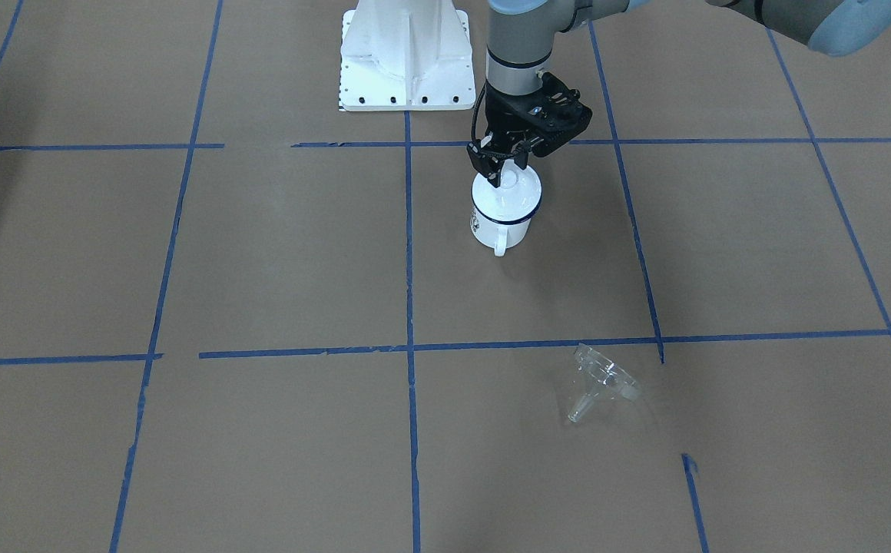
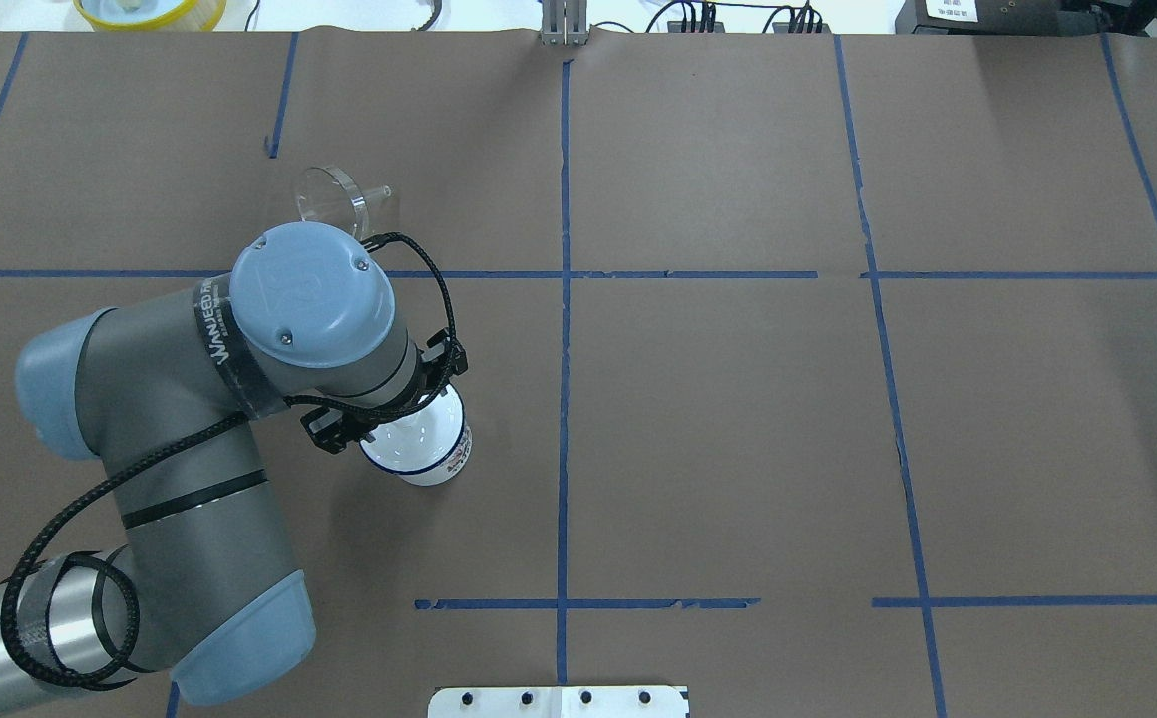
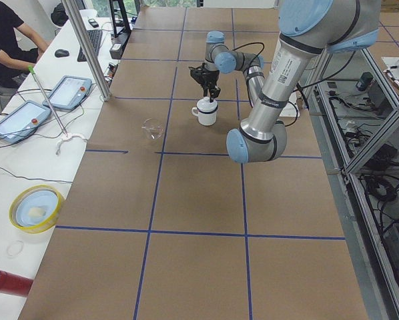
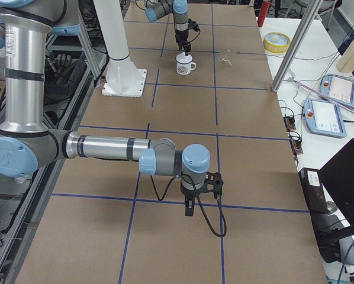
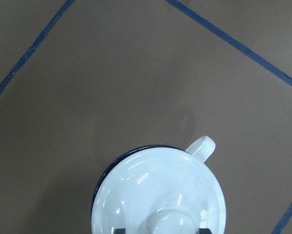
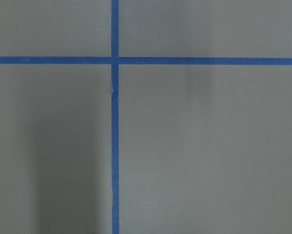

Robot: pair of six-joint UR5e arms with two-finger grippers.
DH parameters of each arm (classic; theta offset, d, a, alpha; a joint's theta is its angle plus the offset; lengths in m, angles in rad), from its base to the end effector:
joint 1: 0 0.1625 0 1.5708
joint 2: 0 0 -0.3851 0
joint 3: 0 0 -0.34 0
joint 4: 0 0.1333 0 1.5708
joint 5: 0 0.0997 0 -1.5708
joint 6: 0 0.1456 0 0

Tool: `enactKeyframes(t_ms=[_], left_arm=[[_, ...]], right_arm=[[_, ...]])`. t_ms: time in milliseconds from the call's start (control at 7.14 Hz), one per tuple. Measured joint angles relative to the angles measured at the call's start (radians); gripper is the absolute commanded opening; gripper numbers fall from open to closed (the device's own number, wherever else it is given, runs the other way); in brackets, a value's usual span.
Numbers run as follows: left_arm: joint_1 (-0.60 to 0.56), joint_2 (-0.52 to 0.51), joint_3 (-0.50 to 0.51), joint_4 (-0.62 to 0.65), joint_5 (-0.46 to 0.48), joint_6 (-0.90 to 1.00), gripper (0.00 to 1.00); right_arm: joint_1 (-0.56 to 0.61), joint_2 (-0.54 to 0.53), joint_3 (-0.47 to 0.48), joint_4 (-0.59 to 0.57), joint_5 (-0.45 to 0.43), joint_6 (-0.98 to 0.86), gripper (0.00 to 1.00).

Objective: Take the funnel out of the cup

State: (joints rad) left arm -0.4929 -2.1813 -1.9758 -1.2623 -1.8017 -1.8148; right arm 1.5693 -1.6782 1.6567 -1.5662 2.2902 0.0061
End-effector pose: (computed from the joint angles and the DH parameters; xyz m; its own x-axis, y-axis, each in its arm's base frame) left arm 0.4530 -0.3568 0.2321 0.5703 -0.5733 -0.5883 0.4817 0.8135 -0.3258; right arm 0.0368 -0.3965 0.6639 0.7522 0.0161 0.6587 -0.0031 0.9998 -0.0209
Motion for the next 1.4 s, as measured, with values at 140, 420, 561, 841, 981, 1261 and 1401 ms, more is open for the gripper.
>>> enactKeyframes(t_ms=[140, 420, 561, 841, 981, 1261, 1401], left_arm=[[-0.002, 0.001, -0.001, 0.000, 0.000, 0.005, 1.00], [-0.061, 0.007, -0.018, 0.003, -0.007, 0.087, 1.00], [-0.128, 0.034, -0.044, 0.003, -0.039, 0.197, 1.00], [-0.340, 0.157, -0.077, 0.000, -0.220, 0.560, 1.00], [-0.469, 0.226, -0.077, -0.002, -0.311, 0.763, 1.00], [-0.706, 0.363, -0.052, -0.004, -0.409, 1.142, 1.00], [-0.815, 0.417, -0.010, -0.006, -0.436, 1.333, 1.00]], right_arm=[[0.000, 0.000, 0.000, 0.000, 0.000, 0.000, 1.00], [0.000, 0.000, 0.000, 0.000, 0.000, 0.000, 1.00], [0.000, 0.000, 0.000, 0.000, 0.000, 0.000, 1.00], [0.000, 0.000, -0.001, 0.000, 0.000, 0.000, 1.00], [0.000, 0.000, -0.001, 0.000, 0.000, 0.000, 1.00], [0.000, 0.000, -0.001, 0.000, 0.000, 0.000, 1.00], [0.000, 0.000, -0.001, 0.000, 0.000, 0.000, 1.00]])
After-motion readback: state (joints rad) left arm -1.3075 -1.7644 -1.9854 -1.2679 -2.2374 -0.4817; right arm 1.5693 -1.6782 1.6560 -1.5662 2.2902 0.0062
